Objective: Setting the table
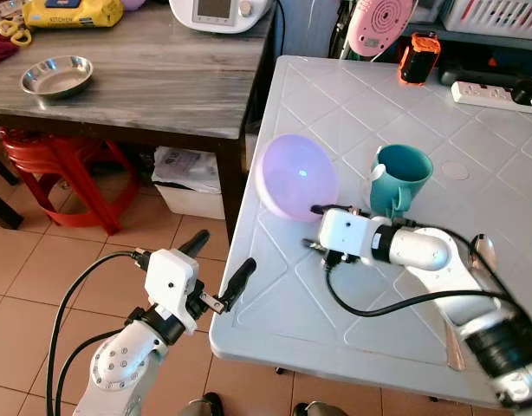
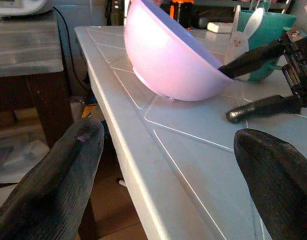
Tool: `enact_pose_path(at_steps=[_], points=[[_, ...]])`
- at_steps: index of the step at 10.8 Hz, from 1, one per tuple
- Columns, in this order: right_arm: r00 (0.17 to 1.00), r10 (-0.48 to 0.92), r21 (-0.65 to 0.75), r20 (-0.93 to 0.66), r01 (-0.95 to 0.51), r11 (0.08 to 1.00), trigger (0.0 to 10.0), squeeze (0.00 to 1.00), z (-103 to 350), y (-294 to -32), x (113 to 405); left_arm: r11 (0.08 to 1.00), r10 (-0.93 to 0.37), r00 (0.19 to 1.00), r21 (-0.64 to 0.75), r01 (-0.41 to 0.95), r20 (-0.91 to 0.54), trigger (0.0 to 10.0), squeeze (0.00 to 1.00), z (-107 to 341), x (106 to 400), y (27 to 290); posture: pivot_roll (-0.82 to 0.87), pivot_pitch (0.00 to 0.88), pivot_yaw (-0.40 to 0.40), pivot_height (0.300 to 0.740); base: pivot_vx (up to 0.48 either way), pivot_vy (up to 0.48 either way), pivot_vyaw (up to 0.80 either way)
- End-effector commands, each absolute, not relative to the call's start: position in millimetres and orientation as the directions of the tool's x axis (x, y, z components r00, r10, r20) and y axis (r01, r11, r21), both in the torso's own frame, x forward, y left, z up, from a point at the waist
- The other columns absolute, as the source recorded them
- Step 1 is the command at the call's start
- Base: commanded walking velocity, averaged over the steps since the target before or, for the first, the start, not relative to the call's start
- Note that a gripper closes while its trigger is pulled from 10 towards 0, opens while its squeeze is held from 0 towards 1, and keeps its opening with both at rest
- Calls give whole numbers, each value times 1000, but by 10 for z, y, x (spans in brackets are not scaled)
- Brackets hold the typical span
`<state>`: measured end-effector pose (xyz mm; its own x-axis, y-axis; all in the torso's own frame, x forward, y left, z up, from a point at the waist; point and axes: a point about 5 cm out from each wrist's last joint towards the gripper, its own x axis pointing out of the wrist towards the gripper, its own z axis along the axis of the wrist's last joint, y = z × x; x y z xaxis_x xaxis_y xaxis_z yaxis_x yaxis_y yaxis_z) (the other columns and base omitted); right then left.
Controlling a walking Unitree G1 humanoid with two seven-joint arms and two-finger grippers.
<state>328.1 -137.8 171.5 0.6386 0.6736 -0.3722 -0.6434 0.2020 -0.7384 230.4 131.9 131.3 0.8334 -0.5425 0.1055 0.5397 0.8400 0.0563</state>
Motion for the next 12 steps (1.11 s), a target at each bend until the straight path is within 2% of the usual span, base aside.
enact_pose_path(at_steps=[1, 5, 8, 11, 12], points=[[638, 660, -775, -396, -618, 132, 0, 0, 1707, -1397, 3304, 842, -540, 836, 66, 535, 103, 10000, 0, 1311, 2276, 1310, -109, 212, -12, 740, 0, 0, 0], [659, 640, -818, -394, -570, 84, 0, 0, 1701, -1481, 3378, 851, -526, 846, 56, 523, 94, 10000, 0, 1274, 2268, 1322, -107, 212, -14, 740, 0, 0, 0], [671, 657, -841, -344, -532, 103, 0, 0, 1724, -1482, 3390, 854, -520, 850, 63, 516, 88, 10000, 0, 1251, 2275, 1336, -105, 212, -9, 740, 0, 0, 0], [712, 697, -858, -87, -410, 311, 0, 0, 2007, -1383, 3382, 876, -483, 869, 76, 477, 108, 10000, 0, 1278, 2316, 1358, -106, 211, -9, 740, 0, 0, 0], [715, 698, -856, -34, -381, 349, 0, 0, 2073, -1360, 3365, 879, -477, 872, 77, 471, 114, 10000, 0, 1295, 2337, 1354, -106, 205, -7, 740, 0, 0, 0]])
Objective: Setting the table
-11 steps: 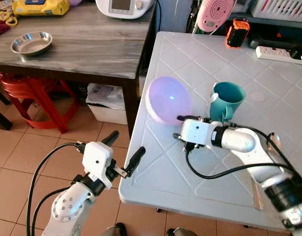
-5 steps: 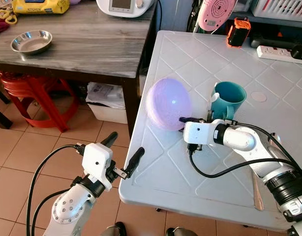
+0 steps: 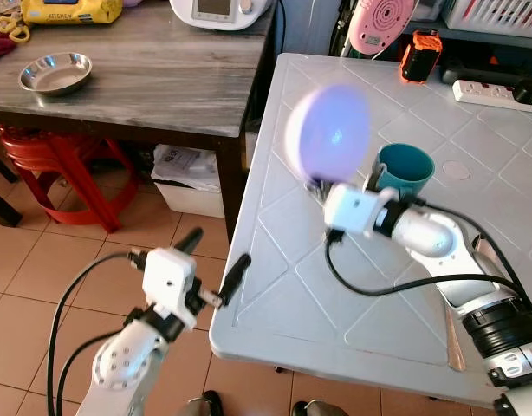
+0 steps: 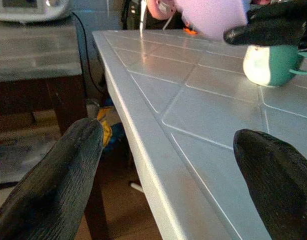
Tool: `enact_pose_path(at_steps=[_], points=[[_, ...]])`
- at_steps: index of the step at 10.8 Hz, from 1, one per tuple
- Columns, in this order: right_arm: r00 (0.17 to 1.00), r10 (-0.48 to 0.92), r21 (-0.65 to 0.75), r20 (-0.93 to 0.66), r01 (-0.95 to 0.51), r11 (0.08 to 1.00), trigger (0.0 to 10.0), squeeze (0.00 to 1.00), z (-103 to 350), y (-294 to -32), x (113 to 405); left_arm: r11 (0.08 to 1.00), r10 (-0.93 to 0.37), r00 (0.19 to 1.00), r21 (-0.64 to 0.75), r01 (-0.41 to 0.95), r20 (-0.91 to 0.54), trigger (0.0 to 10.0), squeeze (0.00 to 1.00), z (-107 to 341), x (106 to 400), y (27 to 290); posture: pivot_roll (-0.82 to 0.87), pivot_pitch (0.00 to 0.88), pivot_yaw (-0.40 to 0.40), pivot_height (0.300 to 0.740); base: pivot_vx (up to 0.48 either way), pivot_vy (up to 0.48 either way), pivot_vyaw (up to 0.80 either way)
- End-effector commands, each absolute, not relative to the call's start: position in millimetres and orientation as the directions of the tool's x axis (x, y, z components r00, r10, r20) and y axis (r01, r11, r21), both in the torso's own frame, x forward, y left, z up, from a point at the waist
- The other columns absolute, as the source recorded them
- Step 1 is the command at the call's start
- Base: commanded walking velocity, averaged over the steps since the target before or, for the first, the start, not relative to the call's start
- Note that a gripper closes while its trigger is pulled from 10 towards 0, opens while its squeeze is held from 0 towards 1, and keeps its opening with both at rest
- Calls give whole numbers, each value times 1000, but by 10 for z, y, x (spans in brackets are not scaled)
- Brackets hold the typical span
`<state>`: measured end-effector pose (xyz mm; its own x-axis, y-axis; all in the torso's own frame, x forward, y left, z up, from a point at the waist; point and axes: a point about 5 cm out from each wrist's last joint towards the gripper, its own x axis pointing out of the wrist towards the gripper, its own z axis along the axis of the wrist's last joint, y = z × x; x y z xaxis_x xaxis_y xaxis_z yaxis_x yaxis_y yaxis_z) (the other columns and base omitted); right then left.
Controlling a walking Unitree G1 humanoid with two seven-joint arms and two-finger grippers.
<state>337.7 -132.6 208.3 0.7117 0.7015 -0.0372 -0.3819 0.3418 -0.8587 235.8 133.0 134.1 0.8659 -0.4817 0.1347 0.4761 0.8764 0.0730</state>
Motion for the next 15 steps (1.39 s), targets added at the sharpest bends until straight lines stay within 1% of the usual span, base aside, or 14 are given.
enact_pose_path(at_steps=[1, 2, 4, 5, 6, 7, 8, 10, 12, 14, 15], points=[[713, 701, -853, -13, -374, 364, 0, 0, 2102, -1335, 3339, 881, -472, 874, 77, 466, 117, 10000, 0, 1307, 2349, 1348, -106, 205, -7, 740, 0, 0, 0], [710, 704, -847, 5, -371, 380, 0, 0, 2123, -1313, 3300, 884, -468, 876, 77, 461, 120, 10000, 0, 1312, 2357, 1342, -107, 200, -6, 740, 0, 0, 0], [709, 703, -812, 52, -380, 443, 0, 0, 2157, -1278, 3224, 891, -454, 883, 81, 447, 124, 10000, 0, 1322, 2383, 1348, -110, 195, -10, 740, 0, 0, 0], [707, 703, -758, 82, -413, 504, 0, 0, 2110, -1226, 3116, 908, -419, 897, 78, 412, 140, 10000, 0, 1350, 2432, 1359, -111, 190, -12, 740, 0, 0, 0], [692, 713, -738, 114, -421, 527, 2471, 0, 2070, -1137, 2975, 942, -334, 931, 79, 326, 145, 10000, 0, 1376, 2516, 1419, -113, 187, -13, 740, 0, 0, 0], [693, 709, -722, 129, -425, 546, 8039, 0, 2052, -1100, 2912, 958, -284, 948, 76, 276, 143, 10000, 0, 1379, 2556, 1457, -116, 183, -14, 740, 0, 0, 0], [699, 695, -696, 167, -415, 585, 10000, 0, 2045, -1056, 2841, 975, -216, 965, 86, 205, 149, 10000, 0, 1393, 2608, 1519, -116, 183, -14, 740, 0, 0, 0], [724, 651, -619, 226, -410, 670, 10000, 0, 2063, -983, 2730, 990, -135, 979, 48, 129, 153, 10000, 0, 1423, 2698, 1628, -120, 182, -16, 740, 0, 0, 0], [721, 651, -601, 237, -417, 681, 10000, 0, 2066, -942, 2700, 985, -172, 970, 61, 164, 172, 10000, 0, 1450, 2706, 1606, -115, 178, -12, 740, 0, 133, 0], [752, 618, -573, 230, -408, 710, 10000, 0, 2074, -968, 2734, 986, -166, 971, 45, 161, 171, 10000, 0, 1457, 2727, 1600, -115, 177, -9, 740, 0, 306, 0], [756, 614, -570, 227, -408, 713, 10000, 0, 2066, -974, 2734, 986, -167, 971, 44, 162, 170, 10000, 0, 1453, 2730, 1592, -115, 176, -8, 740, 0, 435, -519]])
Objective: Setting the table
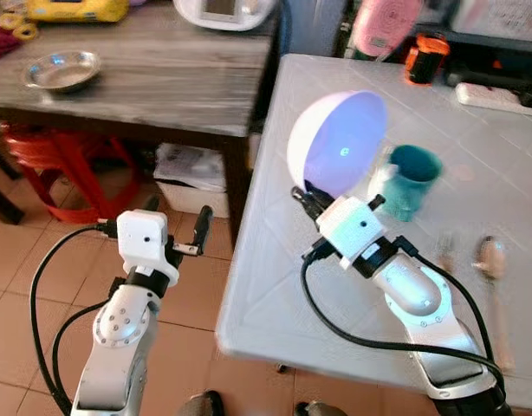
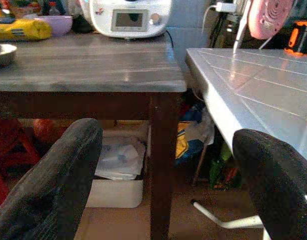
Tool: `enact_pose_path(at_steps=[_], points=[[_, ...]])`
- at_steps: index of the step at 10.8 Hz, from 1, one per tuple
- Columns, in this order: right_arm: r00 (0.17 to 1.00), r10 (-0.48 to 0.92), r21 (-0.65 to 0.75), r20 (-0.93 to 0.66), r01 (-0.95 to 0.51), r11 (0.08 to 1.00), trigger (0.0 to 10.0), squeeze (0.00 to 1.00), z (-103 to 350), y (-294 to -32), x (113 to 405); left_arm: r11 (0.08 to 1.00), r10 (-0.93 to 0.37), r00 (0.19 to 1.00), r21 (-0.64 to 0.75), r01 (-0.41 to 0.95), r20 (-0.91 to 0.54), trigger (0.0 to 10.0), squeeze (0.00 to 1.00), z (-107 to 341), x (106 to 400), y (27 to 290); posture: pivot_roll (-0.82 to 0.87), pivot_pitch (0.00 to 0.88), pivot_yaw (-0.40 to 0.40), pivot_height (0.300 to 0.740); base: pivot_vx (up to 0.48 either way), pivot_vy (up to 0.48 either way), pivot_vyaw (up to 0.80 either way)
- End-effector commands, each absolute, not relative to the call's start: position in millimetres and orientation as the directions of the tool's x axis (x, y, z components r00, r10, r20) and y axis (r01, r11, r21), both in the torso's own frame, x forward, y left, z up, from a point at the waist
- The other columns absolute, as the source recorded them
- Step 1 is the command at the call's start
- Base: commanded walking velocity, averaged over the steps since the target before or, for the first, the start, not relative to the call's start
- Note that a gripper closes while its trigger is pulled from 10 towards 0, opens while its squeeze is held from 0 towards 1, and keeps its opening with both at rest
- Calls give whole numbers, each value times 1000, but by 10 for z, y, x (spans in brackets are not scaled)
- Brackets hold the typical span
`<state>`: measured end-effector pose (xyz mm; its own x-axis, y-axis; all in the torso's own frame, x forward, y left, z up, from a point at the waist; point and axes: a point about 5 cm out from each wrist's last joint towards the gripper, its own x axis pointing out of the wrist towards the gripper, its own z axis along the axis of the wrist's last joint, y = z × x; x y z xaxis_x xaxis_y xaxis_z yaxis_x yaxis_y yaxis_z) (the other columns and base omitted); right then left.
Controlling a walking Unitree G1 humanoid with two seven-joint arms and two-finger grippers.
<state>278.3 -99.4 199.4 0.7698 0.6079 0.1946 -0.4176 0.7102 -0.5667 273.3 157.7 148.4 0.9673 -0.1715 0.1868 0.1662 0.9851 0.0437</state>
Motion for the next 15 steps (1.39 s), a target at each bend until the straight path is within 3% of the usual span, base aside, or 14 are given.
enact_pose_path(at_steps=[1, 15], points=[[756, 614, -568, 226, -410, 714, 10000, 0, 2061, -970, 2728, 985, -171, 971, 45, 166, 169, 10000, 0, 1450, 2731, 1589, -115, 177, -6, 740, 0, 439, -513], [751, 623, -584, 218, -411, 700, 10000, 0, 2009, -908, 2763, 981, -193, 966, 57, 186, 173, 10000, 0, 1422, 2763, 1506, -108, 156, -1, 740, 0, 480, 0]])
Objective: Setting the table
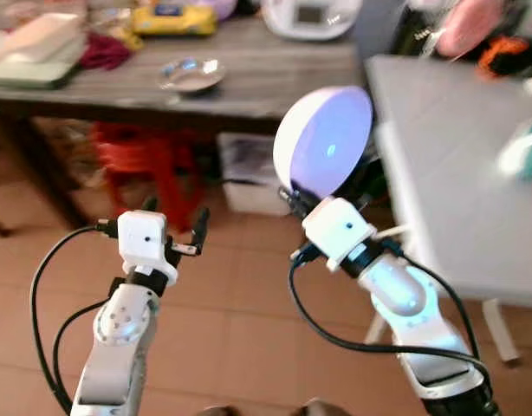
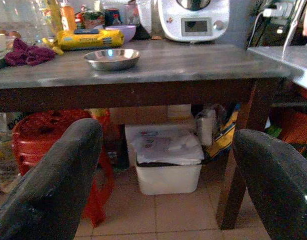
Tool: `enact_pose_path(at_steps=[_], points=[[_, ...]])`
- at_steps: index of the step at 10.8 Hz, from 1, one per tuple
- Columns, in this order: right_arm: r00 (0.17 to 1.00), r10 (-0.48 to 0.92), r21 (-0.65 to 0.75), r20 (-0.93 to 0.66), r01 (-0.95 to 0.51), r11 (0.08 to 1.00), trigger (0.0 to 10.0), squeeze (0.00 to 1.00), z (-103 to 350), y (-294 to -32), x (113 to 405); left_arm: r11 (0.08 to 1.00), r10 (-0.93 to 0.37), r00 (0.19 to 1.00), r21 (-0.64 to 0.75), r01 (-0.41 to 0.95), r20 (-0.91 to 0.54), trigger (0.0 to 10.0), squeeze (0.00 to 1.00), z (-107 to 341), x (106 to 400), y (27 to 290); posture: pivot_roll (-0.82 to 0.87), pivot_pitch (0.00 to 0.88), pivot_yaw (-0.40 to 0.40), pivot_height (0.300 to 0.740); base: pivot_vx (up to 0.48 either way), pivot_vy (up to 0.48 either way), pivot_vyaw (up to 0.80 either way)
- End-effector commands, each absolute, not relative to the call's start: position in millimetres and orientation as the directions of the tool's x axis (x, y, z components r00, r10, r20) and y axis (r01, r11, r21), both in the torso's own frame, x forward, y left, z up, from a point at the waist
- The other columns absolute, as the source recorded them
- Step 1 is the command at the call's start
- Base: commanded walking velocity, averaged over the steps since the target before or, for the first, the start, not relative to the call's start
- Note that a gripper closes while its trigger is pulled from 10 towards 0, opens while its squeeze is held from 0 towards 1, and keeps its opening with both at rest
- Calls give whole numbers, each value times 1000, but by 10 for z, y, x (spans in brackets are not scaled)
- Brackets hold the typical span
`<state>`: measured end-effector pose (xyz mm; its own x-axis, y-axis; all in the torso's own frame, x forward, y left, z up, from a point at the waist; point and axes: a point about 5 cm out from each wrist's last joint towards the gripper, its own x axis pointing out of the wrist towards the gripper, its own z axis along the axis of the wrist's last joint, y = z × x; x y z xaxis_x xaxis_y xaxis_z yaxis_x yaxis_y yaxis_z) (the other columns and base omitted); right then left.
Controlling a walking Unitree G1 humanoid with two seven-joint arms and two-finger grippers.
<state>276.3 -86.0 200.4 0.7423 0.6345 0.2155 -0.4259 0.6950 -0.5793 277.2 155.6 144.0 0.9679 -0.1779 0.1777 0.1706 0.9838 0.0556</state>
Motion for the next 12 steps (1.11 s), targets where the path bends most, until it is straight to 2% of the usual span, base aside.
enact_pose_path(at_steps=[1, 3, 8, 9, 12], points=[[751, 625, -587, 216, -411, 697, 10000, 0, 2005, -914, 2763, 981, -193, 966, 57, 186, 171, 10000, 0, 1418, 2768, 1500, -108, 156, -1, 740, 0, 480, 0], [750, 626, -590, 214, -411, 695, 10000, 0, 1994, -908, 2767, 982, -188, 967, 56, 181, 169, 10000, 0, 1411, 2768, 1497, -105, 152, -2, 740, 0, 412, 0], [745, 633, -622, 210, -398, 674, 10000, 0, 1983, -913, 2754, 978, -211, 959, 44, 206, 191, 10000, 0, 1431, 2750, 1454, -111, 154, -1, 740, 0, 0, 0], [741, 638, -632, 210, -395, 667, 10000, 0, 1985, -908, 2754, 976, -218, 957, 48, 213, 194, 10000, 0, 1435, 2753, 1446, -112, 153, -2, 740, 289, 0, 0], [742, 636, -638, 212, -388, 665, 10000, 0, 1986, -912, 2758, 973, -230, 954, 42, 226, 195, 10000, 0, 1430, 2745, 1422, -113, 152, -4, 740, 405, 0, 623]])
